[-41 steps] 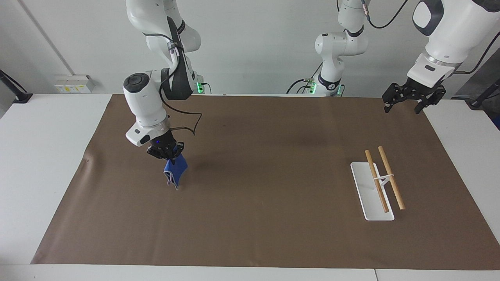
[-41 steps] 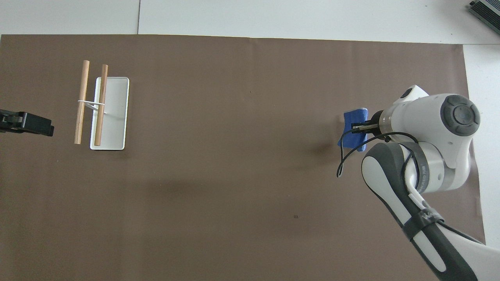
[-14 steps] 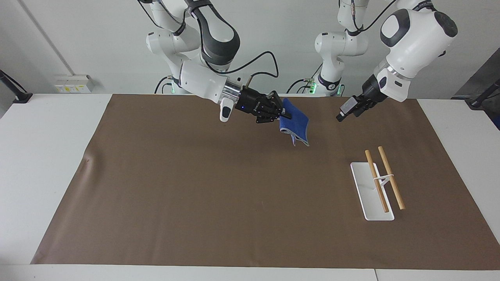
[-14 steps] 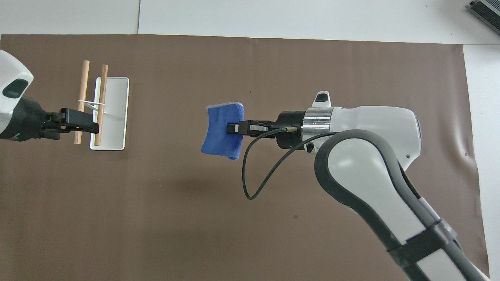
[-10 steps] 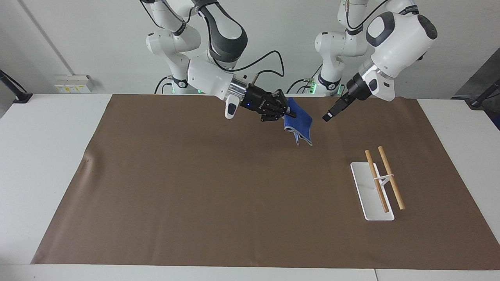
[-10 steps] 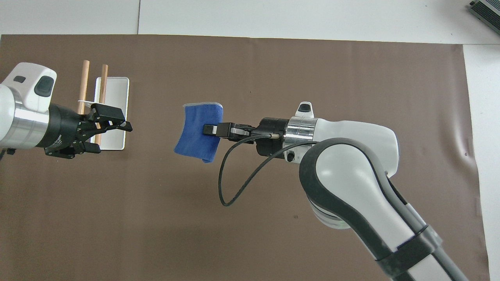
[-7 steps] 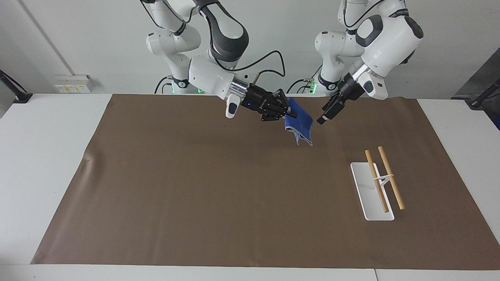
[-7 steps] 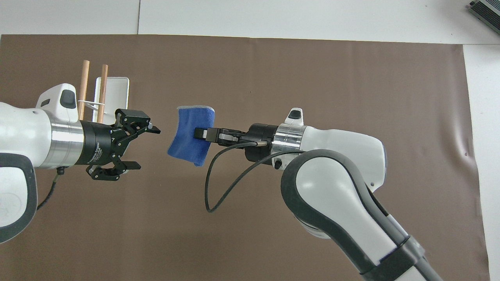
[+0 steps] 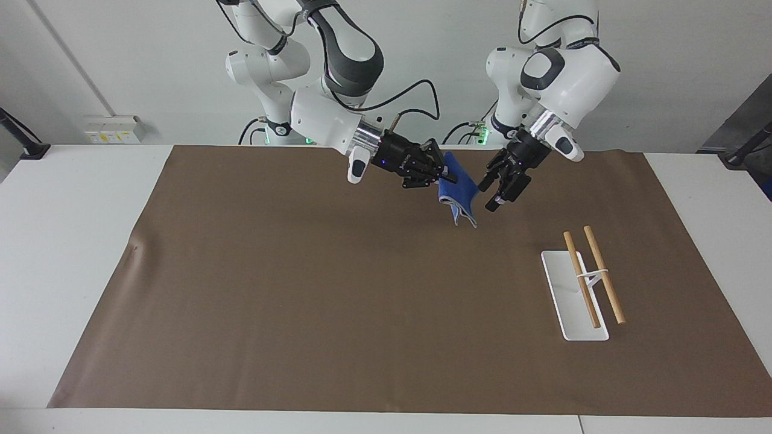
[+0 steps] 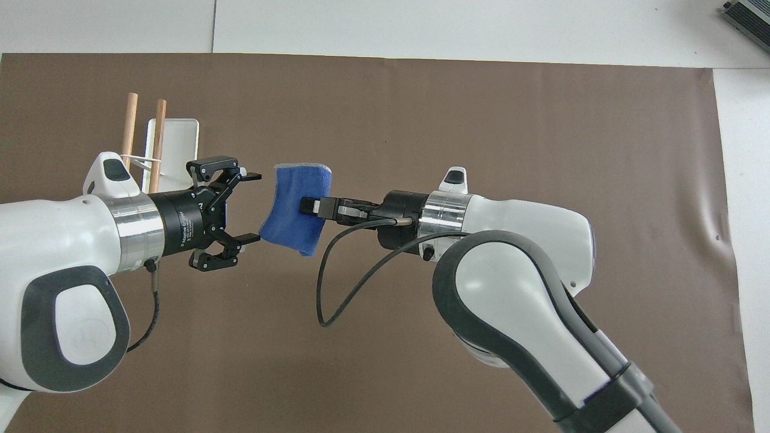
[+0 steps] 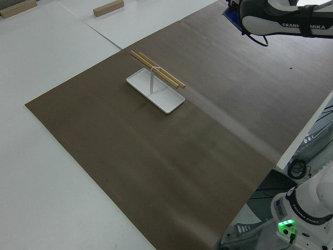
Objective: Right arm passes towel to left arm to hang
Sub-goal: 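Bring the towel toward the left gripper and grasp it with the left gripper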
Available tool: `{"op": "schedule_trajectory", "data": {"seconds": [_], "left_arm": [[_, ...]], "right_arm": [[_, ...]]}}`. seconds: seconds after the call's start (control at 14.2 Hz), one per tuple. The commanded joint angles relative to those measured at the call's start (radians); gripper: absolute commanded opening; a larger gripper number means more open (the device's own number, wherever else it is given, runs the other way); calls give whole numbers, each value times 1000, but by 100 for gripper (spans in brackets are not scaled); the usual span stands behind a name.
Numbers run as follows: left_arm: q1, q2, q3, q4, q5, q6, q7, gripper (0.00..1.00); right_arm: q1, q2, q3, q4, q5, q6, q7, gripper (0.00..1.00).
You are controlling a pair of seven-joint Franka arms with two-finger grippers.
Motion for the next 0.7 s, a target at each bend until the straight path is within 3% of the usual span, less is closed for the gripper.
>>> {"op": "schedule_trajectory", "data": {"seconds": [0.0,0.63], "left_arm": [[-39,-23,13,-46,-113,103,-17,100],[7,-47,16,-86,-119,3,172,100]], "right_arm": [[-4,-8,5,-14,17,14,-32,0],[-41,9,6,52,183,-18,-40,0]]}}
